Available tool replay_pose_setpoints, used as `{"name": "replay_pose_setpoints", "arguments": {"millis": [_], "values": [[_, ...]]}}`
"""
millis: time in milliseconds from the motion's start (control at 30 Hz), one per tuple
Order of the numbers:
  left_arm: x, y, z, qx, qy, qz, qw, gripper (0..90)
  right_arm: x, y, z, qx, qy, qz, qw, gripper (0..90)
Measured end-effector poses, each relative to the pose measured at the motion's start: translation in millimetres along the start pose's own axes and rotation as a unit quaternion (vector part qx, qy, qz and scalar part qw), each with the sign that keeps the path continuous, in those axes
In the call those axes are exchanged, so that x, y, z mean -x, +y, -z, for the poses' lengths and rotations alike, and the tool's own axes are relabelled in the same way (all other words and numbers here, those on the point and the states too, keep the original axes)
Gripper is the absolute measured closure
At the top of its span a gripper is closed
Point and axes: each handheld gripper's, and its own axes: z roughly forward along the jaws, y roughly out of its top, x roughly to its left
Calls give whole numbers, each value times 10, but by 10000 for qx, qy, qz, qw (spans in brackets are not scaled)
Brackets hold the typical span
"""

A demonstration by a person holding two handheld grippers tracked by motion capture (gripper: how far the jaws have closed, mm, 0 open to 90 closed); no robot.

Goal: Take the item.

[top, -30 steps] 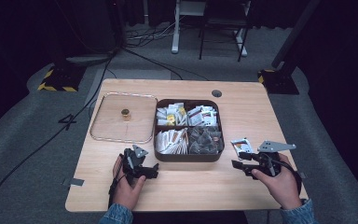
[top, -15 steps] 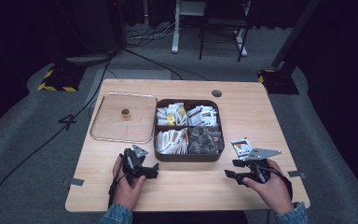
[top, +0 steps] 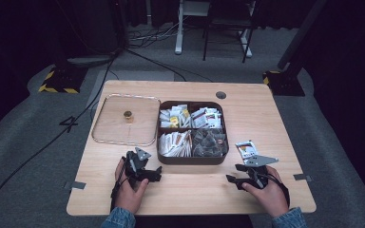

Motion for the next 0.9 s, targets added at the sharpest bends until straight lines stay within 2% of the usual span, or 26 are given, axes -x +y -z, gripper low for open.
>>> {"name": "replay_pose_setpoints", "arguments": {"millis": [333, 433, 500, 533, 567, 700, 900], "values": [[0, 0, 0, -1, 0, 1, 10000, 0, -26, -72, -110, -6, -100, 85, 9999, 331], [0, 0, 0, 0, 0, 2, 10000, 0, -14, -82, -135, 41, -176, 133, 9997, 291], [0, 0, 0, -1, 0, 0, 10000, 0, -11, -86, -152, 34, -251, 220, 9994, 216], [0, 0, 0, -1, 0, 0, 10000, 0, -11, -86, -152, 34, -251, 220, 9994, 216], [2, 0, -1, -3, -9, 3, 10000, 0, -16, -94, -192, 45, -331, 304, 9990, 121], [3, 1, -2, -4, -15, -2, 10000, 0, -24, -79, -218, -23, -338, 317, 9989, 69], [5, 3, -5, 7, -13, -4, 10000, 0, -30, -75, -227, -47, -303, 346, 9989, 54]]}}
